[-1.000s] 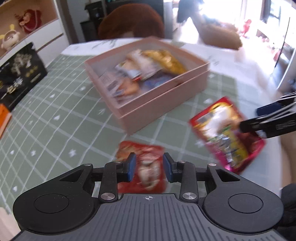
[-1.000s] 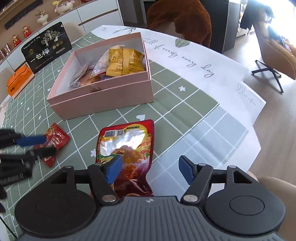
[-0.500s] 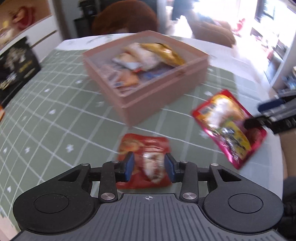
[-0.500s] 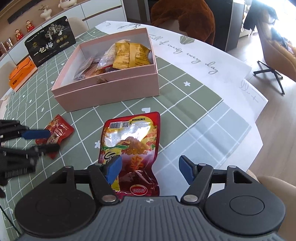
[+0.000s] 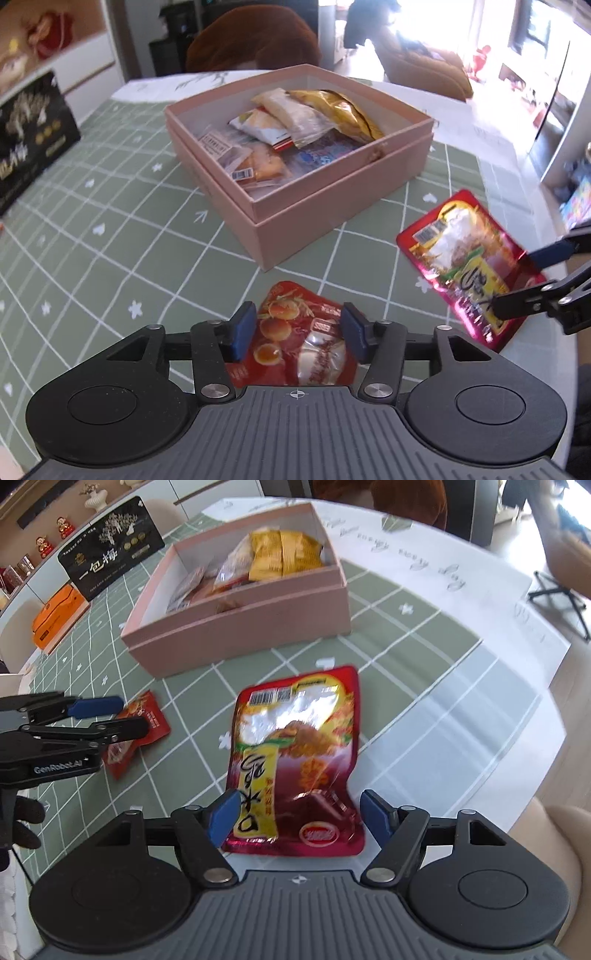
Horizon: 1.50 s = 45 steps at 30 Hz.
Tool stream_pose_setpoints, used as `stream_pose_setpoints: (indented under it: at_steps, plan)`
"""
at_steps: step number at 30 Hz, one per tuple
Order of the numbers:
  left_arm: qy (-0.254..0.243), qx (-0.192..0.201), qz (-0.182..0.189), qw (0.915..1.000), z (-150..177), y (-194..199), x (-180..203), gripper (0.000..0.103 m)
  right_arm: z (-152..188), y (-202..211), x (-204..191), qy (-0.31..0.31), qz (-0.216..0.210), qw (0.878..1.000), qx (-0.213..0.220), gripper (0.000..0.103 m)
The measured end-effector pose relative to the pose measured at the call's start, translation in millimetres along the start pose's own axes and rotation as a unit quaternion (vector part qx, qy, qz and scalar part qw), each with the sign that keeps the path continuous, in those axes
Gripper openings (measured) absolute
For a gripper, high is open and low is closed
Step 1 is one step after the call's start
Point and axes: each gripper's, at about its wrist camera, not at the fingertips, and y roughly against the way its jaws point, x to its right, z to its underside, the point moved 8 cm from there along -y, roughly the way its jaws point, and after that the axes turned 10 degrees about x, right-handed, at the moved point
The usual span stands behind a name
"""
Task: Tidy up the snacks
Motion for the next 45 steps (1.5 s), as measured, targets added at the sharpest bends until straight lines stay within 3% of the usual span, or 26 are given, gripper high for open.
stream_pose_setpoints:
  at_steps: [6, 9, 15, 17, 21, 23, 25, 29, 34, 40, 45]
  plan:
    - [0.022, 0.001, 0.033, 0.9992, 8, 7, -4, 0.06, 3, 0, -4, 0.016, 0.003, 1.0, 0.0, 0.079]
    - [0.009, 0.009, 0.05, 0.9987, 16, 16, -1, 0.06, 3, -1, -4, 0.018, 0.003, 1.0, 0.001, 0.081]
    - [0.014, 0.043, 0.041, 0.9981, 23, 34, -2, 0.057, 5, -3, -9, 0.041, 0.012, 0.999, 0.003, 0.085]
    - [-0.001, 0.056, 0.041, 0.9976, 20, 44, 0, 0.057, 6, -3, -9, 0.045, 0.016, 0.999, 0.003, 0.085]
    - [-0.077, 0.021, 0.043, 0.9959, 30, 43, 15, 0.057, 5, -2, -5, 0.033, 0.016, 0.999, 0.005, 0.084]
    - [-0.092, 0.01, 0.052, 0.9943, 36, 40, 23, 0.071, 3, -1, -3, 0.023, 0.015, 1.0, 0.006, 0.084]
    - [-0.109, -0.002, 0.047, 0.9929, 42, 34, 28, 0.076, 1, 0, -2, 0.017, 0.014, 1.0, 0.009, 0.084]
    - [-0.076, 0.004, 0.042, 0.9962, 38, 31, 18, 0.075, -1, 4, 0, 0.019, 0.017, 1.0, 0.016, 0.084]
    - [0.013, -0.009, 0.042, 0.999, 36, 23, -6, 0.074, -2, 6, 1, 0.015, 0.016, 1.0, 0.02, 0.084]
    - [0.13, 0.005, 0.042, 0.9906, 26, 13, -27, 0.075, -4, 9, -4, 0.028, 0.012, 0.999, 0.032, 0.084]
    - [0.162, 0.005, 0.011, 0.9867, 21, 9, -23, 0.076, -8, 1, -7, 0.036, 0.005, 0.999, 0.033, 0.085]
